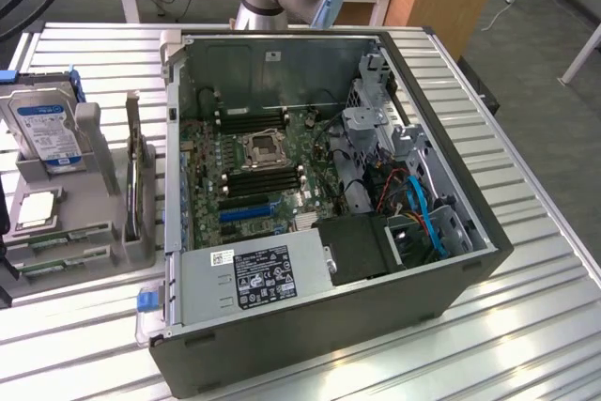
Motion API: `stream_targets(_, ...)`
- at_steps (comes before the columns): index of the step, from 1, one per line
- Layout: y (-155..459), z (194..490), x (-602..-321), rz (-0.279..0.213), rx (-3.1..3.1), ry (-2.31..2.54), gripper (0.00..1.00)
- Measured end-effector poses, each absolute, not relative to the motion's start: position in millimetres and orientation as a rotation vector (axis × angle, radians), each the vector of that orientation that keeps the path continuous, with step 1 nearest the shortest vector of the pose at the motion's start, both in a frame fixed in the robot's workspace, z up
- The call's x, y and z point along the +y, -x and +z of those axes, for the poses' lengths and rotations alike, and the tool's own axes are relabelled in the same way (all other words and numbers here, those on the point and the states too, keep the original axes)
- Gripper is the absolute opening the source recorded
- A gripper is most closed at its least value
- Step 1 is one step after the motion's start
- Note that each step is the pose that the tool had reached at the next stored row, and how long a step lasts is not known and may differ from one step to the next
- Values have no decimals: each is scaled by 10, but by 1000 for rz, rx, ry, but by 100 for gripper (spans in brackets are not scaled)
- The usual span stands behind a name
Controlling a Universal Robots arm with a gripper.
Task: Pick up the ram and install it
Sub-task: 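Pick up the ram and move it above insertion slot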
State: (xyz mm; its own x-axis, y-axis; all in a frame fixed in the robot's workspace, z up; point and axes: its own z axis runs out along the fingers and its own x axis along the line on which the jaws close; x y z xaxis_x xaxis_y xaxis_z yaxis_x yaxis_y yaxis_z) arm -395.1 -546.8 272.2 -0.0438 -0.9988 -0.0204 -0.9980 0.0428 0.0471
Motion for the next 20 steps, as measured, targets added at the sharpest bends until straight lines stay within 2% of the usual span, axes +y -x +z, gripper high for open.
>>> stream_targets(20, 3955, 2719, -5357, -75, -2255, -2160, 29)
